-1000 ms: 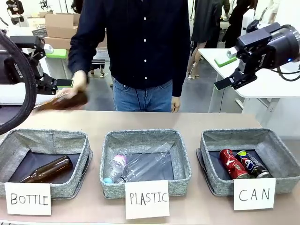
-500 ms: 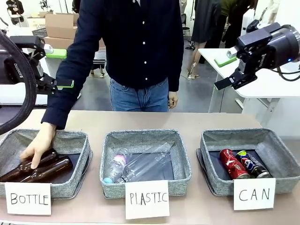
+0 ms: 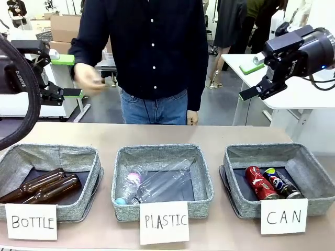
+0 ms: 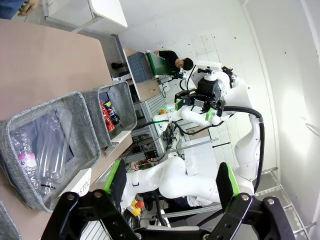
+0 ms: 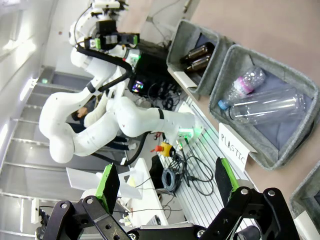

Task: Sort the can waste into the basket.
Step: Pick up the can waste from the table and place it in the right Fabric basket.

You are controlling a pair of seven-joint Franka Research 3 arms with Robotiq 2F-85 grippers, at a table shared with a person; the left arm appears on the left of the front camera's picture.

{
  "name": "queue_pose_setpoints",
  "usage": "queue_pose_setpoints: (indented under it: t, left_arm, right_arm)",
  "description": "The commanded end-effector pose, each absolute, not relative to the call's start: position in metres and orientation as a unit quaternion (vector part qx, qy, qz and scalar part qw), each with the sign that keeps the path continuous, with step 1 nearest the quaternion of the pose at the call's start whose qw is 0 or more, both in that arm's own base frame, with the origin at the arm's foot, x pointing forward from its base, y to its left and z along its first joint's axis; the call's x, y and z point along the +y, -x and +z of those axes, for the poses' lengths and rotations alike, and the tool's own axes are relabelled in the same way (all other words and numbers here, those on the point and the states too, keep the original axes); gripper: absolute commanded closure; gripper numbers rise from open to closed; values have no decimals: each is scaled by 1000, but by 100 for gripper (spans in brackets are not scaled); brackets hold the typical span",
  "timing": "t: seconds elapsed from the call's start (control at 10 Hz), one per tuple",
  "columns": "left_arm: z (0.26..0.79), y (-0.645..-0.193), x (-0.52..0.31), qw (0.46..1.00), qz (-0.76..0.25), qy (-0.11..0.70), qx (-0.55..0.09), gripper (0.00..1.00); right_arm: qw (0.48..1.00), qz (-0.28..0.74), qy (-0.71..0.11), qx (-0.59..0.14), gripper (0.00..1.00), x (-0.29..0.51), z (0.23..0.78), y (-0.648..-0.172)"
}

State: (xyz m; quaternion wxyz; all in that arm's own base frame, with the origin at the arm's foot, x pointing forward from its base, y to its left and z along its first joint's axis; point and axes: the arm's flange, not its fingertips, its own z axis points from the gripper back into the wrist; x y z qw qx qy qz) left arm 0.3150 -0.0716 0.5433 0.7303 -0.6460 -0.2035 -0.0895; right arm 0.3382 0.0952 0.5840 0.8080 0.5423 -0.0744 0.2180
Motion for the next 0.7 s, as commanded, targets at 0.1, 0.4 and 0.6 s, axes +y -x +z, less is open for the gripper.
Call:
queue_pose_setpoints:
  t: [0.1, 0.4, 0.6]
  left_arm:
    - [547, -314, -73, 724, -85, 654, -202, 6]
    - [547, -314, -73, 724, -85, 654, -202, 6]
    - [547, -314, -73, 724, -85, 654, -202, 6]
  right_arm:
    - [805, 233, -540, -80, 0, 94, 587, -340]
    - [805, 233, -540, -80, 0, 94, 587, -340]
    - [805, 233, -540, -80, 0, 94, 587, -340]
